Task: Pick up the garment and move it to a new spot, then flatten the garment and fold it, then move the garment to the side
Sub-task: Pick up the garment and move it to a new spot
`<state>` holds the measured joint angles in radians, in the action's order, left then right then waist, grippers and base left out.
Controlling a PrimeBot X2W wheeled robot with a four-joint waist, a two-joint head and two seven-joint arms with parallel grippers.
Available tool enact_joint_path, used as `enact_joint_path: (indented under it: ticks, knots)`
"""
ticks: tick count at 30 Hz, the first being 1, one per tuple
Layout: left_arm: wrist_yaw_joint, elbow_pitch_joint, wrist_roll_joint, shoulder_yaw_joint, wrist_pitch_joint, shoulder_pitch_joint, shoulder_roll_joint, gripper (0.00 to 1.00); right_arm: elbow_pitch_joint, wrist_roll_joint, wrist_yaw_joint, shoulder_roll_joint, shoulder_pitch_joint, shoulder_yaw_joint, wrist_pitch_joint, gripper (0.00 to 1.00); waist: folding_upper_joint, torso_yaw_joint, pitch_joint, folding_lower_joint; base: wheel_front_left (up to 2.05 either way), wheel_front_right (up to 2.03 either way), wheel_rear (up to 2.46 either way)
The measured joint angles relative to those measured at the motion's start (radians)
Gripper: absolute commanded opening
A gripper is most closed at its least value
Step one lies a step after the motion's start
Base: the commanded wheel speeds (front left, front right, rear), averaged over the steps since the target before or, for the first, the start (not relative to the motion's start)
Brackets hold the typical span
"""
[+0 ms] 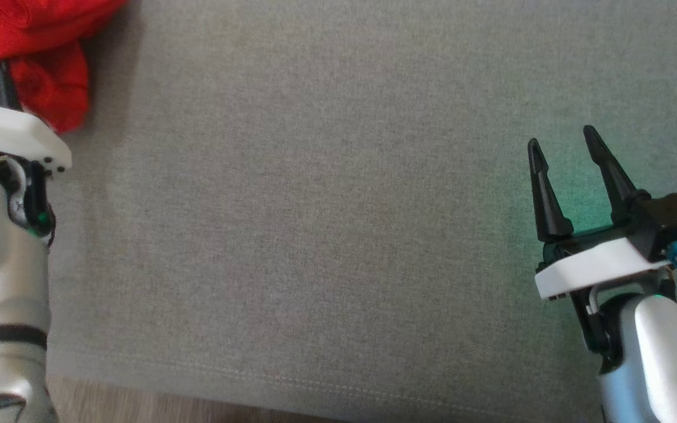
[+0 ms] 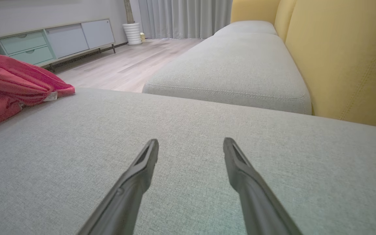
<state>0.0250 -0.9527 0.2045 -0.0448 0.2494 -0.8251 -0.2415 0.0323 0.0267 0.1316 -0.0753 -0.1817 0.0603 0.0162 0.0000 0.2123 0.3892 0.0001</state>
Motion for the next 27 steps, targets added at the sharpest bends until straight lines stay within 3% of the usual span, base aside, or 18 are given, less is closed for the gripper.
enact_joint_path:
  ticks: [7,13,14,22,27]
  knots:
    - [-0.012,0.332,-0.030,-0.030,0.000,0.203,0.000,0.00,-0.023,0.013,0.000,0.010,0.034,-0.027,-0.027,1.00,0.0000,0.008,-0.094,0.0000,0.00,0.00,0.00]
    - [-0.020,0.627,-0.059,-0.026,0.000,0.427,0.036,0.00,-0.038,0.036,0.000,0.020,0.107,-0.045,-0.039,1.00,0.0000,0.003,-0.194,0.0000,0.00,0.00,0.00]
    - [-0.027,0.710,-0.069,-0.015,0.000,0.502,0.048,0.00,-0.040,0.043,0.000,0.022,0.126,-0.046,-0.040,1.00,0.0001,-0.002,-0.226,-0.0001,0.00,0.00,0.00]
    - [-0.033,0.993,-0.091,0.075,-0.065,0.745,0.083,0.00,-0.035,0.091,0.000,0.027,0.197,-0.060,-0.041,1.00,0.0001,-0.048,-0.307,-0.0001,0.00,0.00,0.00]
    - [0.012,1.061,-0.099,0.201,-0.111,0.756,0.124,0.00,-0.010,0.099,0.000,0.028,0.202,-0.064,-0.041,1.00,0.0001,-0.101,-0.305,-0.0001,0.00,0.00,0.00]
